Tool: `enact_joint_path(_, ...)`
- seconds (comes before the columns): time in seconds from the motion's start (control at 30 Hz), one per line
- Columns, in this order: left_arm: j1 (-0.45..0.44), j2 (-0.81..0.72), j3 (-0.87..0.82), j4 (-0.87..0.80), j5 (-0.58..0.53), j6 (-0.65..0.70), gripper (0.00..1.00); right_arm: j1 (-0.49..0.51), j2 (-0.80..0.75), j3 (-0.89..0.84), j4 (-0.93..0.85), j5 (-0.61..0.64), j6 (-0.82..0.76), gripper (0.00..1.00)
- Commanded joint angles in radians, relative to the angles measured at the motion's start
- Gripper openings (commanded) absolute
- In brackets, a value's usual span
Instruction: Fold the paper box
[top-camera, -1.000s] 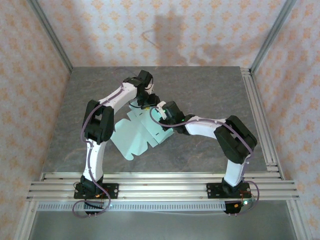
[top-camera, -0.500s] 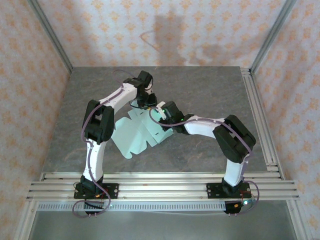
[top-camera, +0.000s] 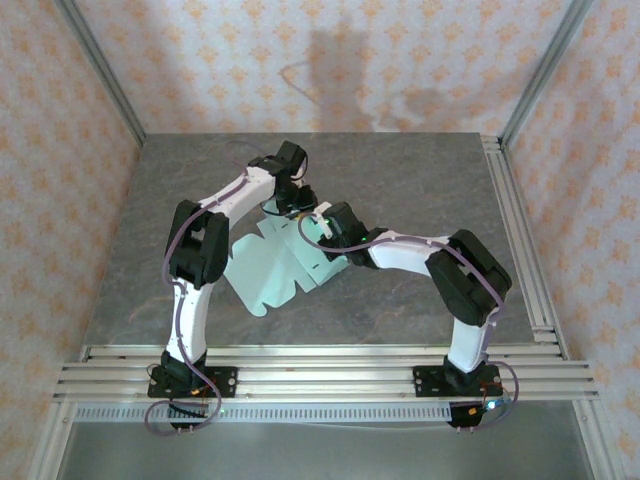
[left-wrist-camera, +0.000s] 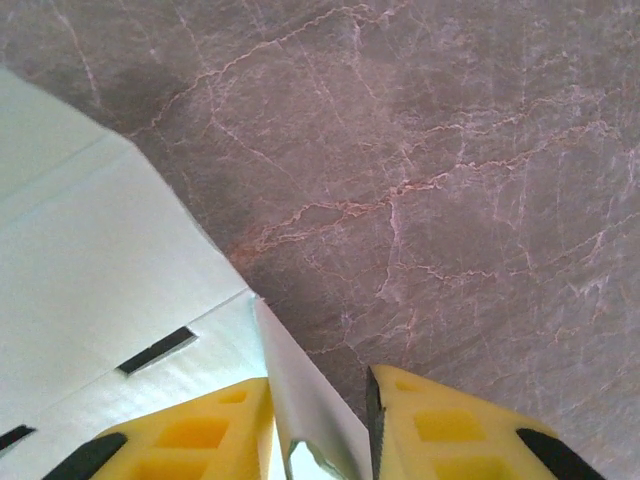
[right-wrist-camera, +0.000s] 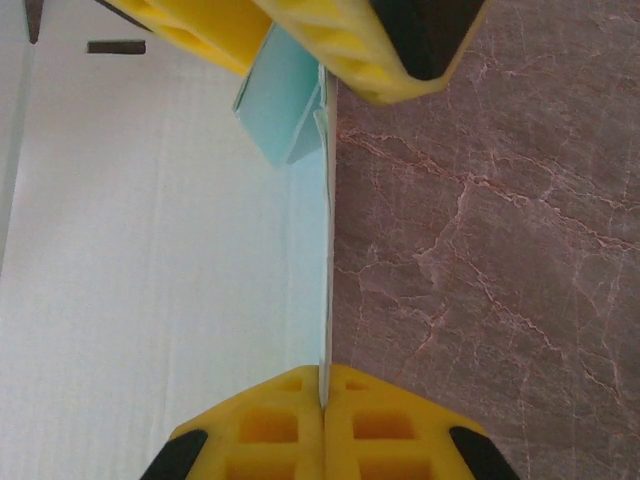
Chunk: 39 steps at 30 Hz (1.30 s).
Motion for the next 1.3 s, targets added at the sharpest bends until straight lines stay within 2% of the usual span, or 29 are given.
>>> enact_joint_path(0.0,-0.02,-0.035,-0.013,0.03,0.036,-0.117,0.28,0.006,0.016,0.021,-0.008,0.022,-0.024,0.0)
enact_joint_path(0.2,-0.027,-0.085,-0.084,0.123,0.021,-0.26,0.18,0.006,0.017,0.018,-0.013,0.033,-0.036,0.0)
enact_joint_path(0.4,-0.029,-0.106,-0.108,0.157,0.023,-0.317,0.09,0.006,0.017,0.013,-0.005,0.031,-0.034,0.0)
enact_joint_path(0.5,-0.028,-0.103,-0.104,0.147,0.017,-0.314,0.11,0.007,0.015,0.011,-0.002,0.032,-0.03,0.0)
enact_joint_path(0.6,-0.028,-0.101,-0.106,0.142,0.013,-0.311,0.27,0.007,0.013,0.007,-0.002,0.033,-0.03,0.0)
enact_joint_path(0.63,-0.028,-0.1,-0.106,0.142,0.012,-0.311,0.29,0.007,0.013,0.007,-0.002,0.034,-0.03,0.0)
enact_joint_path(0.67,-0.028,-0.099,-0.108,0.145,0.014,-0.312,0.28,0.007,0.012,0.007,-0.001,0.034,-0.031,0.0)
enact_joint_path(0.73,-0.028,-0.101,-0.112,0.151,0.02,-0.31,0.19,0.007,0.013,0.007,-0.001,0.034,-0.03,0.0)
enact_joint_path(0.8,-0.027,-0.101,-0.112,0.149,0.023,-0.307,0.14,0.007,0.014,0.009,-0.002,0.034,-0.03,0.0)
enact_joint_path(0.9,-0.029,-0.108,-0.115,0.148,0.019,-0.304,0.13,0.007,0.015,0.012,-0.001,0.037,-0.03,0.0)
enact_joint_path(0.97,-0.027,-0.119,-0.118,0.144,0.007,-0.3,0.22,0.006,0.014,0.012,0.001,0.041,-0.029,0.0)
enact_joint_path(1.1,-0.029,-0.174,-0.142,0.124,-0.066,-0.269,0.52,0.006,0.008,0.007,-0.001,0.052,-0.024,0.0)
enact_joint_path(1.17,-0.029,-0.212,-0.157,0.106,-0.103,-0.249,0.61,0.004,0.007,0.003,-0.003,0.054,-0.022,0.0)
enact_joint_path(1.27,-0.028,-0.287,-0.185,0.083,-0.174,-0.205,0.7,0.0,0.007,-0.005,0.0,0.057,-0.021,0.0)
